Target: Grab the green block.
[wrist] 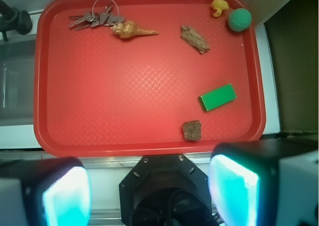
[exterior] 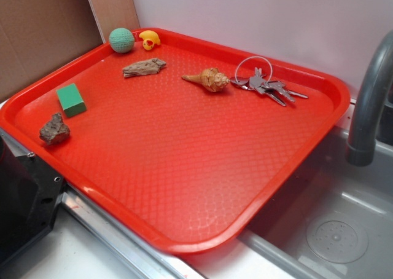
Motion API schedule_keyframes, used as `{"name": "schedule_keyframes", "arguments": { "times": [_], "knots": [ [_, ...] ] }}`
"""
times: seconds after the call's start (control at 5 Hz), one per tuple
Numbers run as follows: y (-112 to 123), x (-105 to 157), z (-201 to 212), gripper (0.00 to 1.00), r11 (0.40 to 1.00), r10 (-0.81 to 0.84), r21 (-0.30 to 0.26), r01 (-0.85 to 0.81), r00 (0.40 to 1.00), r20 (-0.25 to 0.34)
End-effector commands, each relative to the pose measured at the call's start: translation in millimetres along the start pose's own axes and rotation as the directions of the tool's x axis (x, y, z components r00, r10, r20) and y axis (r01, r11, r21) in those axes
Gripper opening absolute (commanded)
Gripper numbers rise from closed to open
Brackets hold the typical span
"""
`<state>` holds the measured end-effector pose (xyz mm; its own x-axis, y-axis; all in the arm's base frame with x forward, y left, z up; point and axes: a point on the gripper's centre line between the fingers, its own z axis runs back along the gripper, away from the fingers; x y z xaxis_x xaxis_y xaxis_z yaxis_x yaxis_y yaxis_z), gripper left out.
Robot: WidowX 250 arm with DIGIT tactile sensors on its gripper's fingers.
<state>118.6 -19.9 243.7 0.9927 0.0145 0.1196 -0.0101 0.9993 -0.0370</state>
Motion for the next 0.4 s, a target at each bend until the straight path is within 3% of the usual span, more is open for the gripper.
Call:
{"name": "schedule_keyframes", "arguments": {
  "times": [0.0,0.2],
  "knots": [
    [0.0,0.0,0.0,1.0,1.0,0.0,0.0,0.0,1.0,0.0],
    [0.2,-0.1,-0.1,1.0,1.0,-0.007,0.013,0.007,1.0,-0.005]
  ]
}}
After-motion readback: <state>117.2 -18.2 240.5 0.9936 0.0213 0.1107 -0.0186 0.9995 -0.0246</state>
